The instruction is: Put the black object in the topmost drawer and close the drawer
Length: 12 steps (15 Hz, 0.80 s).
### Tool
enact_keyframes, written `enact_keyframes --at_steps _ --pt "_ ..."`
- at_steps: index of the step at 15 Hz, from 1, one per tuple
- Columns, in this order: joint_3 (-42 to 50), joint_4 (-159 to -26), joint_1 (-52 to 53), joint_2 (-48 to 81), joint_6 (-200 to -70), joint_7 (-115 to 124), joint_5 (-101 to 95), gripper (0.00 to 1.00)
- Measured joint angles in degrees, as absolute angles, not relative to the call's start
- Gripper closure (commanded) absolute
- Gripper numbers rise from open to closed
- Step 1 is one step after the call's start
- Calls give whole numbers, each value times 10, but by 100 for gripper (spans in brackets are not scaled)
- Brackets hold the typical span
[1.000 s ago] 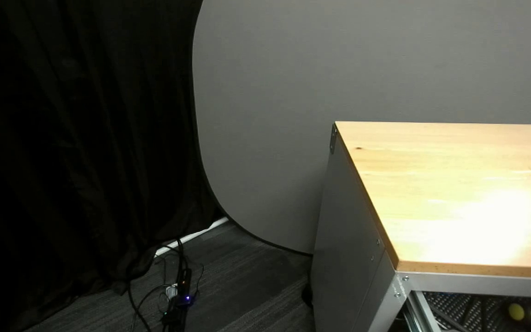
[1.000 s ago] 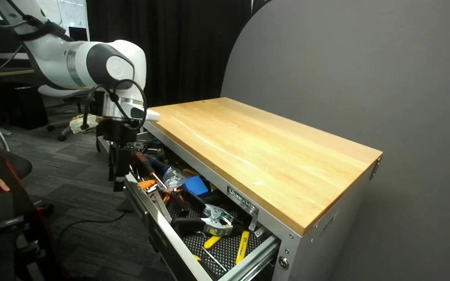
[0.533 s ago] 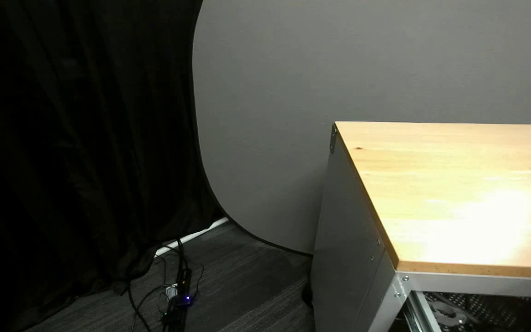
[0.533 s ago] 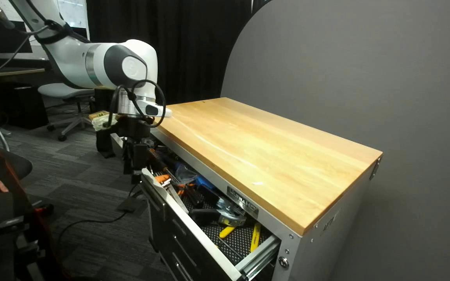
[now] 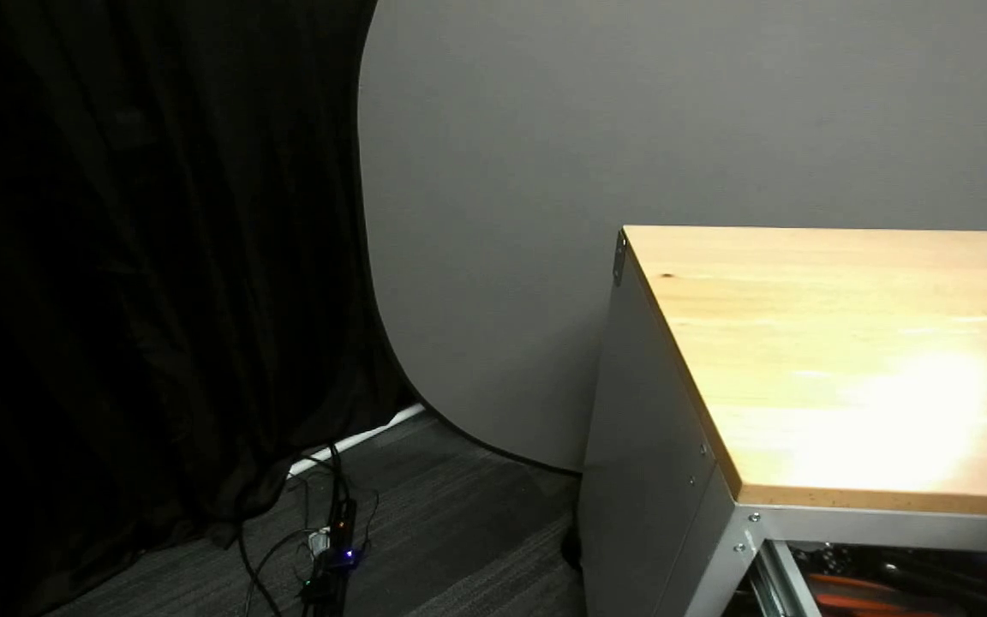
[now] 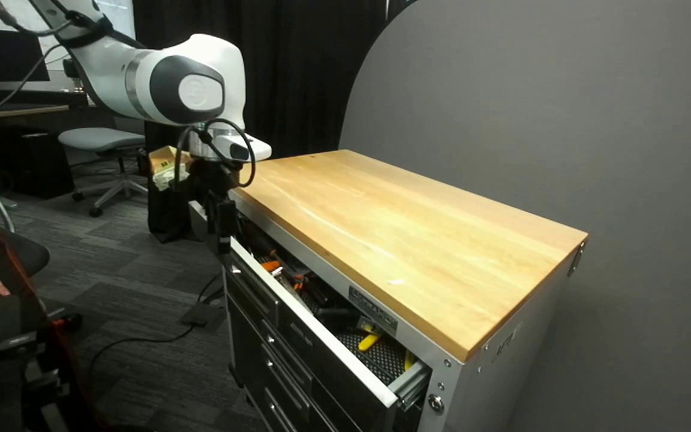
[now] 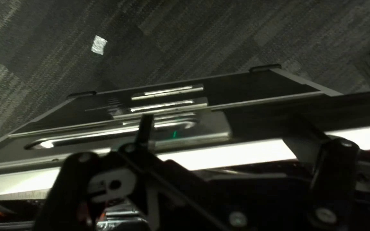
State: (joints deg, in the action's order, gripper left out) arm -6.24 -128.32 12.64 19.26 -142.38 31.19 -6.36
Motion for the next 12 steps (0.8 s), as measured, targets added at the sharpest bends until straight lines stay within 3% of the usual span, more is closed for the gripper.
enact_keyframes --at_steps 5,8,9,10,12 --pt "-68 -1300 105 165 -1540 231 43 0" --pt "-77 -1300 94 162 -1536 196 93 0" --pt "-76 -1300 95 157 -1517 199 93 2" --pt "-74 -1301 97 151 -1495 202 91 27" --pt "-71 -1306 100 136 -1449 213 81 28"
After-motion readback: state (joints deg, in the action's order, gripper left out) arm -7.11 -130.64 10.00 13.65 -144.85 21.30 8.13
